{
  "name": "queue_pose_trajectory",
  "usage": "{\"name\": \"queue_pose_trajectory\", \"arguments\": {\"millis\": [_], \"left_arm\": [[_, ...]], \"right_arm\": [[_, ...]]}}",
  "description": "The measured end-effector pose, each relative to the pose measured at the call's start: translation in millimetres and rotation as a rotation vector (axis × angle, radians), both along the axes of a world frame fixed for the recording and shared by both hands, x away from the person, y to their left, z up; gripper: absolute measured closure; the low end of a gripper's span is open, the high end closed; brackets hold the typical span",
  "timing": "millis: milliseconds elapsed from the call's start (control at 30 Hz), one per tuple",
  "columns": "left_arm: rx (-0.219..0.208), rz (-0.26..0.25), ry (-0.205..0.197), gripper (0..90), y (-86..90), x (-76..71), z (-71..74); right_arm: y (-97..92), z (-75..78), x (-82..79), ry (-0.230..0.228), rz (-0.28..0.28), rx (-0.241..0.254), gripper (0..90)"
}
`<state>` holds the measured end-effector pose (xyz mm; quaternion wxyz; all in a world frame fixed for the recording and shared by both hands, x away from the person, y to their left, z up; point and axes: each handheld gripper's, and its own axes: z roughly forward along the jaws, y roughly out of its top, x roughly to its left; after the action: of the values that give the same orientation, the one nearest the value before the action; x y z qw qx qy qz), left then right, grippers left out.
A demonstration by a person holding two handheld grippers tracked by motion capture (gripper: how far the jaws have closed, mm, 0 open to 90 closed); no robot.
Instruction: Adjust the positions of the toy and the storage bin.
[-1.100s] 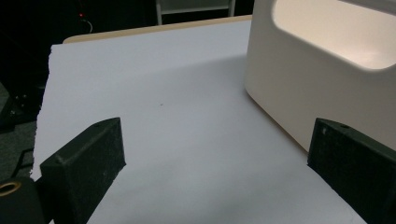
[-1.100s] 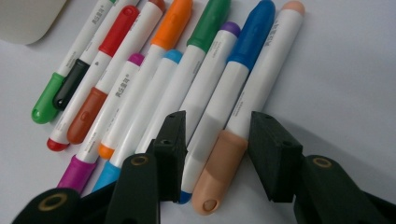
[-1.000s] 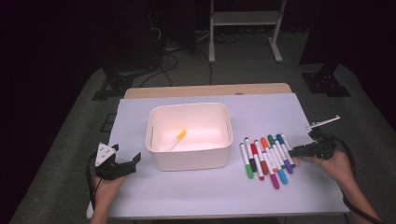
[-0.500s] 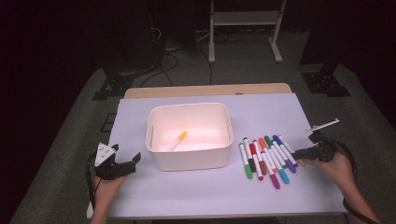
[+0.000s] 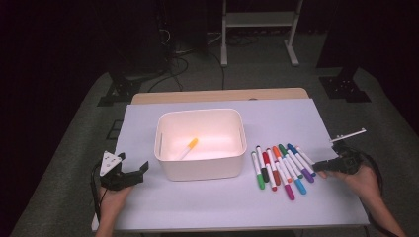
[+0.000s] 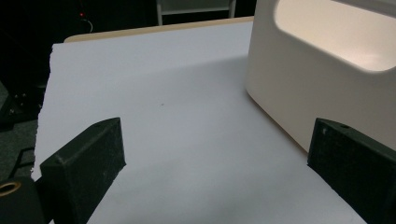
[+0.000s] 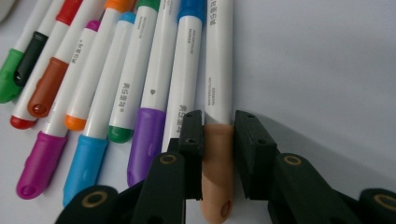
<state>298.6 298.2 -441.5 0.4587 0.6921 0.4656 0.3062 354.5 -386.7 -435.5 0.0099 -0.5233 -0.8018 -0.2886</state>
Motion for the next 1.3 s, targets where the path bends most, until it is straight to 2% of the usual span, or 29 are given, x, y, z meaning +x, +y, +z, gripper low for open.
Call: {"name": "queue_pose_trajectory", "arguments": {"millis": [133, 233, 333, 600, 800, 867, 1067, 1300], "left_arm": [[0.002, -0.001, -0.001, 2.6, -0.1, 0.1, 0.0], [0.002, -0.001, -0.001, 2.7, -0.6, 0.1, 0.0], [0.001, -0.001, -0.002, 2.6, -0.4, 0.0, 0.1], [0.001, 0.0, -0.003, 2.6, -0.6, -0.1, 0.1], [0.002, 0.0, -0.002, 2.7, -0.4, 0.0, 0.1], [0.001, 0.0, -0.003, 2.7, -0.7, -0.1, 0.1], [0.001, 0.0, -0.003, 2.6, -0.3, -0.3, 0.5], [0.001, 0.0, -0.003, 2.6, -0.3, -0.3, 0.4]], "right_arm": [[-4.3, -0.9, -1.4, 0.011, -0.006, 0.028, 72.6], [-9.3, -0.6, -3.6, 0.021, -0.007, 0.07, 72.5], [-11.7, 1.1, -4.3, 0.022, -0.008, 0.086, 72.6], [-18.6, 10.9, -6.8, 0.027, -0.008, 0.166, 72.5], [-19.3, 17.2, -8.5, 0.035, 0.005, 0.218, 72.5], [-19.4, 20.6, -9.0, 0.039, 0.011, 0.254, 72.6], [-17.3, 26.0, -8.6, 0.049, 0.023, 0.317, 72.6], [-13.9, 28.8, -7.5, 0.057, 0.036, 0.363, 72.6]]}}
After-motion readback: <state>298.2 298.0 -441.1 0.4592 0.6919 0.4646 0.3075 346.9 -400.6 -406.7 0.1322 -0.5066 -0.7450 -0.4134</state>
